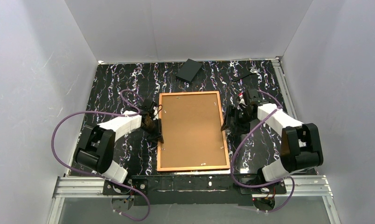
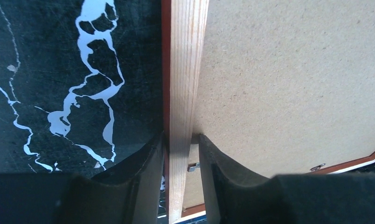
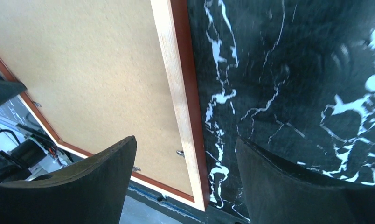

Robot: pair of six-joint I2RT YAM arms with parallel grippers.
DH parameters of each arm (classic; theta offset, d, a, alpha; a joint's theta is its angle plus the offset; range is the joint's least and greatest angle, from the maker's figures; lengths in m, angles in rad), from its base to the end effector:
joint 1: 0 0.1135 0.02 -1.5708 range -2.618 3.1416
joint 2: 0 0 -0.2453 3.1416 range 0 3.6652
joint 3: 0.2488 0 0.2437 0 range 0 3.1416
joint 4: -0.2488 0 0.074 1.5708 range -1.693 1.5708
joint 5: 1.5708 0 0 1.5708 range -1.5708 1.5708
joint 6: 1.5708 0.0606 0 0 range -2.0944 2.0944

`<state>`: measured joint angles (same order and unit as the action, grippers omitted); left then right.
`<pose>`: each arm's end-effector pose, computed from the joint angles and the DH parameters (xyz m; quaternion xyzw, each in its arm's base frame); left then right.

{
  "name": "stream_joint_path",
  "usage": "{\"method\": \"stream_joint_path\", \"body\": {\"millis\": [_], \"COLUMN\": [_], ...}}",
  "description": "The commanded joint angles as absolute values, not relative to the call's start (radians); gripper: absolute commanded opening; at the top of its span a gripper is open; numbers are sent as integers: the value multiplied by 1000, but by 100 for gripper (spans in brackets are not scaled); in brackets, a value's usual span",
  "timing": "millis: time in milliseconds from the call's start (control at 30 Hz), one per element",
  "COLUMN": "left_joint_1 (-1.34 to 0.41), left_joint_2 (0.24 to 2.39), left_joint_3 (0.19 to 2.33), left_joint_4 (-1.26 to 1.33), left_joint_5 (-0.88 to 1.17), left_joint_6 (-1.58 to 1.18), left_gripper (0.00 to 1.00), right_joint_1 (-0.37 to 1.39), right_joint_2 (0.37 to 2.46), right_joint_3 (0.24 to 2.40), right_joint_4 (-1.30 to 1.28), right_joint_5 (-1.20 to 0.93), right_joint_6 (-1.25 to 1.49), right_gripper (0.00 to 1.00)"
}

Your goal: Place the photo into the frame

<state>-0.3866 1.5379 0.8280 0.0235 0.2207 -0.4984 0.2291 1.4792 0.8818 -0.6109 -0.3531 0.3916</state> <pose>0.3036 -0.1379 0.1659 -0.0031 0.8995 -0.2721 0.3417 0.2611 0.0824 0.1522 0.0470 0.9677 0.2187 0.1162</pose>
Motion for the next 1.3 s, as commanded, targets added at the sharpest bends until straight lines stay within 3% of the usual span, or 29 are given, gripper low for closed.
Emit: {"method": "stream_joint_path", "body": {"millis": [0,200,533,833,1267], "left_joint_1": [-431,-486,-502,-570,-613], "left_joint_2": [1534,1473,1368,1352,1394], "left_joint_3": [804,764,713,721,725], "left_joint_4": [-96,-123,-194,-206,-201], "left_joint_5": [221,176,208,206,176], "left_joint_6": [-489,-511,-481,-480,-518], "left_gripper": [30,27,7,8,8], "right_joint_1": [226,227,227,265,343], "right_joint_2": [1529,1660,1795,1843,1977], "right_joint_3": [1011,1157,1328,1399,1478], "right_joint_4": [-644,-669,-724,-738,-771], "right_joint_5": [-296,-263,-249,-256,-87], "right_joint_6": [357,337,311,317,304], "right_gripper": [86,86,86,86,83]}}
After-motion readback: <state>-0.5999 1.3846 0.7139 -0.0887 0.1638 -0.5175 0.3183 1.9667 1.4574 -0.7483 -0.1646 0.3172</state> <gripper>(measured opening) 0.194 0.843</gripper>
